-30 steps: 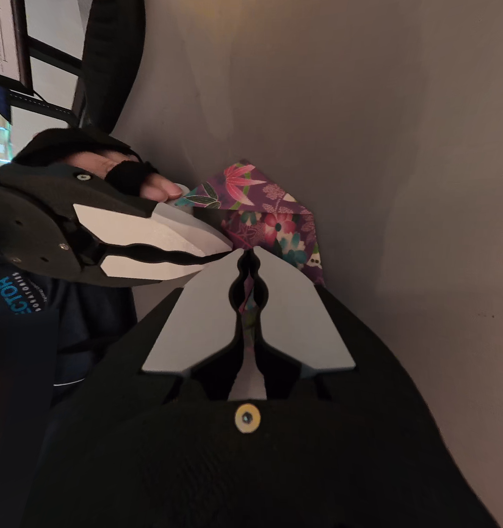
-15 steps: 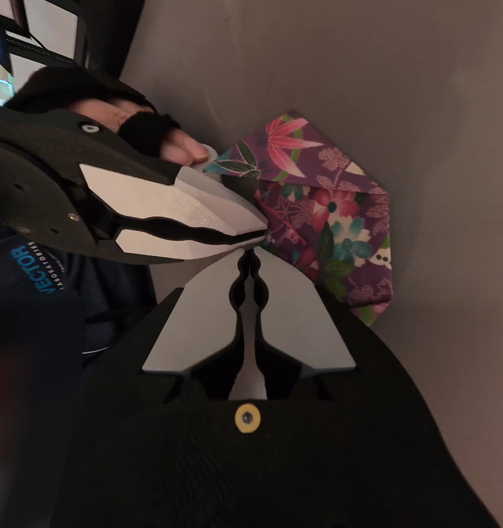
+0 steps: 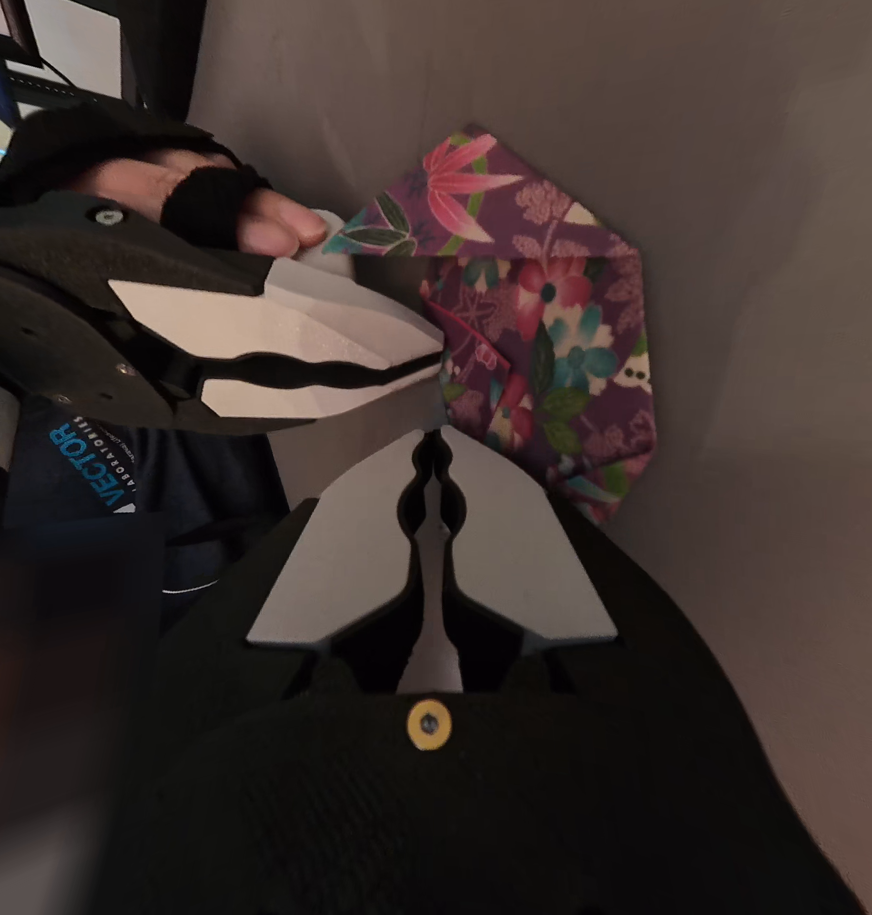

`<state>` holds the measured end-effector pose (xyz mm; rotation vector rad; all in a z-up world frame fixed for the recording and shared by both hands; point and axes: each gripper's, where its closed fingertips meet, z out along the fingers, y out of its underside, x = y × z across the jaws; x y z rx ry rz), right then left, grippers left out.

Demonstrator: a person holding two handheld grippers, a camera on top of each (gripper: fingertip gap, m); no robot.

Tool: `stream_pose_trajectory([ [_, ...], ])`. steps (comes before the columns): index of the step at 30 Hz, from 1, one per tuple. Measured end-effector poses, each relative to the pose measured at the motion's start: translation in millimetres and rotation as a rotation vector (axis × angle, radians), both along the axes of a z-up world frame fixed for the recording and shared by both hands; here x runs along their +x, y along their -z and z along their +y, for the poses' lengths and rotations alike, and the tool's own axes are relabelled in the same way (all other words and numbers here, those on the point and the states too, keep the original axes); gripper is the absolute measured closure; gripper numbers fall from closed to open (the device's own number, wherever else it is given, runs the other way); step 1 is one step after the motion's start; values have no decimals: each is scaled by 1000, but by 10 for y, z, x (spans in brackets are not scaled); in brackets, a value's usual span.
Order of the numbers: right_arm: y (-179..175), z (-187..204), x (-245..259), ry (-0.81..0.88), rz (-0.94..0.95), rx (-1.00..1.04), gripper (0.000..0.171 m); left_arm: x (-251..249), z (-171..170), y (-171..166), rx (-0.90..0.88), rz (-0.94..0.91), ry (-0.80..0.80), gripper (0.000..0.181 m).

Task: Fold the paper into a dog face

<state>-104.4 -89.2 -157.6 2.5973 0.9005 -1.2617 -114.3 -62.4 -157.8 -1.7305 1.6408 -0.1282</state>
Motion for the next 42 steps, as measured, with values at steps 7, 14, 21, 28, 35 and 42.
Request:
stream_pose_trajectory([
  [7, 4, -26, 50, -30, -27, 31, 169, 1, 2, 0, -10, -7, -2, 181],
  [14, 9, -105, 166, -48, -52, -4, 169, 2, 1, 0, -18, -11, 0, 181],
  [21, -111, -9, -19, -6, 77, 12, 169, 4, 1, 0, -27, -23, 1, 181],
  [28, -1, 27, 19, 19, 28, -7, 169, 121, -84, -47, -107, -91, 24, 181],
  [35, 0, 26, 22, 22, 43, -15, 169, 168, -74, -2, 22, -7, 57, 181],
  [42, 0, 25, 20, 33, 56, -31, 169, 143, -38, -1, -55, -60, -19, 181],
])
